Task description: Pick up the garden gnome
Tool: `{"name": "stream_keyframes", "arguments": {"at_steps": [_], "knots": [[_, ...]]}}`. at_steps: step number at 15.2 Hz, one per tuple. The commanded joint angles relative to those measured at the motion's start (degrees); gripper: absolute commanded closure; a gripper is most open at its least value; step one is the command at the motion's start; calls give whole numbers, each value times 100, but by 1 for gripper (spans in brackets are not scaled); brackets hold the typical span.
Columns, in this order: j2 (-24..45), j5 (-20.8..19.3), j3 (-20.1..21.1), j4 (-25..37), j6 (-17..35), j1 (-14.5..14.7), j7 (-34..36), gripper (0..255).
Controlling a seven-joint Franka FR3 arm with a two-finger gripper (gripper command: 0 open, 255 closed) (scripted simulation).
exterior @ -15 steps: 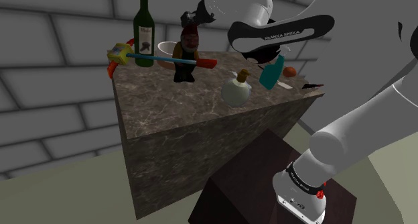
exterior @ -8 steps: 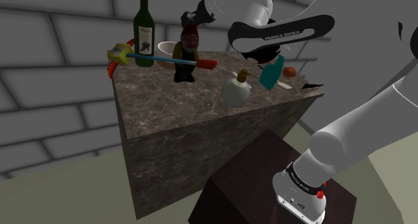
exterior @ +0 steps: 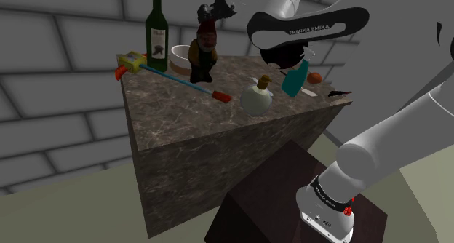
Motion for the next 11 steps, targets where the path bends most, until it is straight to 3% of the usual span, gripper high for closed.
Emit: {"name": "stream_keyframes", "arguments": {"at_steps": [1,11], "knots": [[-52,231,-64,94,-101,63,-234,255],[-149,816,-196,553,-604,247,-832,255]]}}
